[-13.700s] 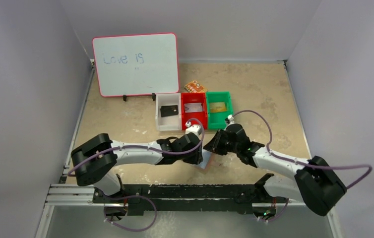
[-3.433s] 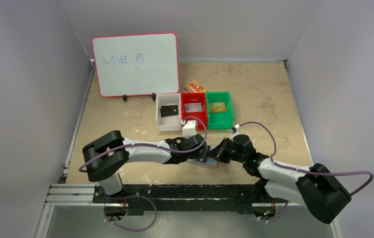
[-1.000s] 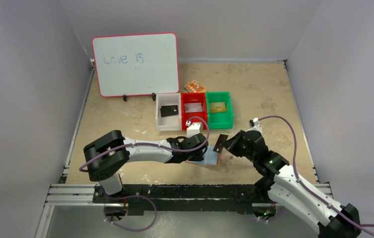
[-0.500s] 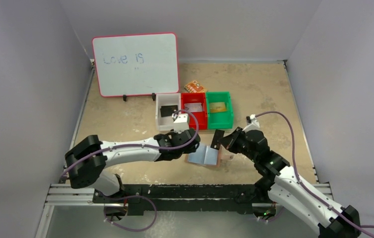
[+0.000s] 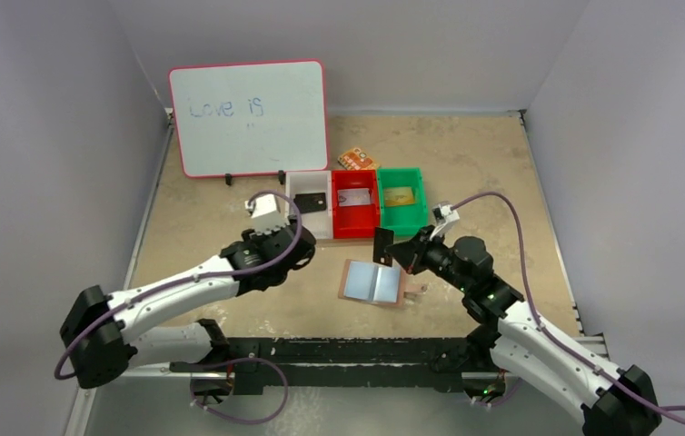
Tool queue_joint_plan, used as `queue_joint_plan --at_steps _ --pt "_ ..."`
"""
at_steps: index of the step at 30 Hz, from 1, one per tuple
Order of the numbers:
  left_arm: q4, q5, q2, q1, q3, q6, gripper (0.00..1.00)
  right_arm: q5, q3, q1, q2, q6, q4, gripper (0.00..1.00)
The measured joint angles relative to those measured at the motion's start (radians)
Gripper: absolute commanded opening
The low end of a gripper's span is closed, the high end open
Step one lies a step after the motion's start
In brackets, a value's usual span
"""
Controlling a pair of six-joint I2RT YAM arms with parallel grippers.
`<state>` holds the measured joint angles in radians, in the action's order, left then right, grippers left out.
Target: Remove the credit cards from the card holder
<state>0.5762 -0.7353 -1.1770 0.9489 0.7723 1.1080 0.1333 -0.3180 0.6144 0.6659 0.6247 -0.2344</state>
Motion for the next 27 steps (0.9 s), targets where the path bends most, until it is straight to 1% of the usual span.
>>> queue_joint_plan --at_steps 5,7,9,12,14,15,18,22,24,27 --pt "0.133 -0.092 0.193 -0.06 0.001 -0.002 0.77 0.051 -0.016 0.006 0.059 -0.152 -0.083 0.0" --pt "0.179 -0.132 0.251 -0.08 0.006 -0.006 0.78 0.054 -0.061 0.014 0.109 -0.238 -0.094 0.0" --pt "0.216 -0.164 0.278 -0.112 0.018 -0.026 0.79 0.054 -0.129 0.022 0.178 -0.323 -0.101 0.0" --pt "0.241 -0.17 0.251 -0.183 0.044 -0.059 0.8 0.042 -0.272 0.035 0.32 -0.463 -0.102 0.0" --pt "0.24 -0.143 0.203 -0.252 0.068 -0.092 0.8 0.037 -0.357 0.042 0.406 -0.55 -0.104 0.0" --pt "0.232 -0.109 0.166 -0.303 0.079 -0.118 0.8 0.035 -0.392 0.044 0.447 -0.59 -0.106 0.0" --pt "0.209 0.019 0.08 -0.506 0.093 -0.202 0.8 0.032 -0.481 0.056 0.552 -0.69 -0.104 0.0" --pt "0.203 0.152 0.09 -0.75 0.109 -0.303 0.8 0.024 -0.605 0.085 0.685 -0.813 -0.071 0.0" --pt "0.196 0.164 0.124 -0.809 0.119 -0.336 0.81 0.009 -0.679 0.108 0.754 -0.872 -0.045 0.0" --pt "0.188 0.158 0.179 -0.82 0.119 -0.361 0.81 -0.041 -0.806 0.162 0.871 -0.978 -0.002 0.0"
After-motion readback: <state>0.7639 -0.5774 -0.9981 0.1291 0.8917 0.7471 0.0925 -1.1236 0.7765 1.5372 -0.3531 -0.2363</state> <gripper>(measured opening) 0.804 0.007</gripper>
